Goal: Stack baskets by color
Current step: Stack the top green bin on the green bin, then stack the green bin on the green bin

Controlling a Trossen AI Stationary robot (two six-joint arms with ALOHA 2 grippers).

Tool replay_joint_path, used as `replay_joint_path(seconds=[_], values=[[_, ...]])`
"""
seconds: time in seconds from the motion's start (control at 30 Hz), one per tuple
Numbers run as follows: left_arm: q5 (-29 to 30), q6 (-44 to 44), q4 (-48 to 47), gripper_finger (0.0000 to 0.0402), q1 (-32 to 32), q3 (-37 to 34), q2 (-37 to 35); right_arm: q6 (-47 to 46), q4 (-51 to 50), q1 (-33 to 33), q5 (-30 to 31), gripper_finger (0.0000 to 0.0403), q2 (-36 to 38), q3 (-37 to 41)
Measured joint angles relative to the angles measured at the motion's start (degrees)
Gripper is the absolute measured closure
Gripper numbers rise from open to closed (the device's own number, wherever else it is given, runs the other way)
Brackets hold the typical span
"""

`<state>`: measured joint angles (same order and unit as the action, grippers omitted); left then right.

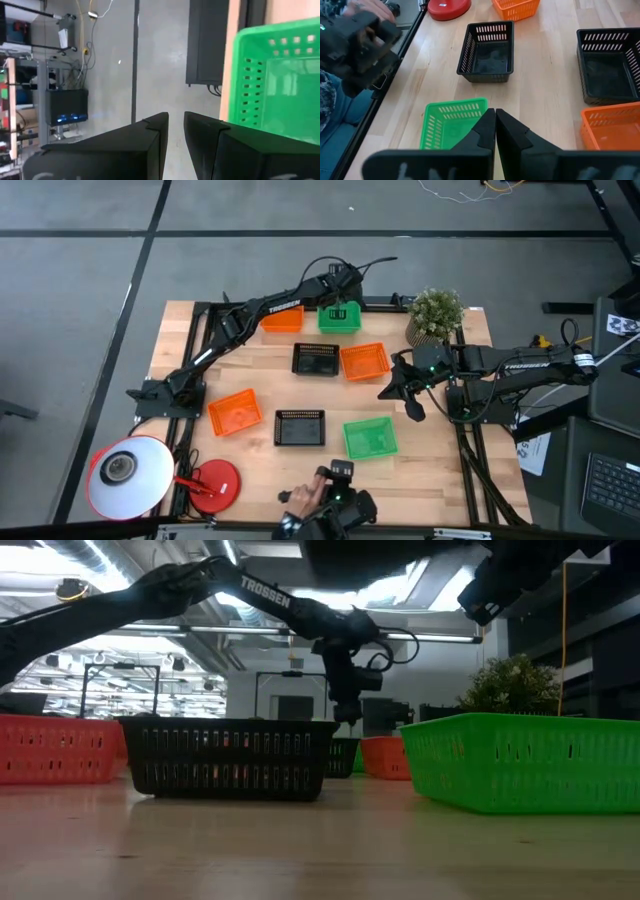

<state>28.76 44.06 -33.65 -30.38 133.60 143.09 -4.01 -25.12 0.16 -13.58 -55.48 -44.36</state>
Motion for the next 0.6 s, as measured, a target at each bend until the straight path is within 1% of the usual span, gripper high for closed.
replay_joint_path(seconds=[0.07,0.17,0.2,0.27,0.37,0.43,0.5,0.6], values=[[3.5,0.3,-0.5,0.0346,0.2,0.9,0.0,0.0,0.0,0.0,0.0,0.0389,0.0,0.0],[11.5,2.7,-1.0,0.0346,1.4,1.3,-1.4,0.0,0.0,0.0,0.0,0.0389,0.0,0.0],[13.5,2.9,-2.4,0.0346,2.0,1.3,-2.4,0.0,0.0,0.0,0.0,0.0389,0.0,0.0],[17.5,1.8,-6.9,0.0347,3.9,1.3,-5.1,0.0,0.0,0.0,0.0,0.0389,0.0,0.0],[21.8,-5.6,-18.4,0.0347,7.5,1.4,-10.0,-0.1,0.0,0.0,0.0,0.0389,0.0,0.0],[21.6,-12.5,-27.5,0.0347,9.8,1.4,-13.3,-0.5,0.0,0.0,0.0,0.0389,0.0,0.0],[18.7,-20.6,-36.6,0.0347,11.8,1.4,-17.0,-1.7,0.0,0.0,0.0,0.0389,0.0,0.0],[9.4,-33.3,-48.9,0.0347,13.4,1.4,-23.2,-3.2,0.0,0.0,0.0,0.0389,0.0,0.0]])
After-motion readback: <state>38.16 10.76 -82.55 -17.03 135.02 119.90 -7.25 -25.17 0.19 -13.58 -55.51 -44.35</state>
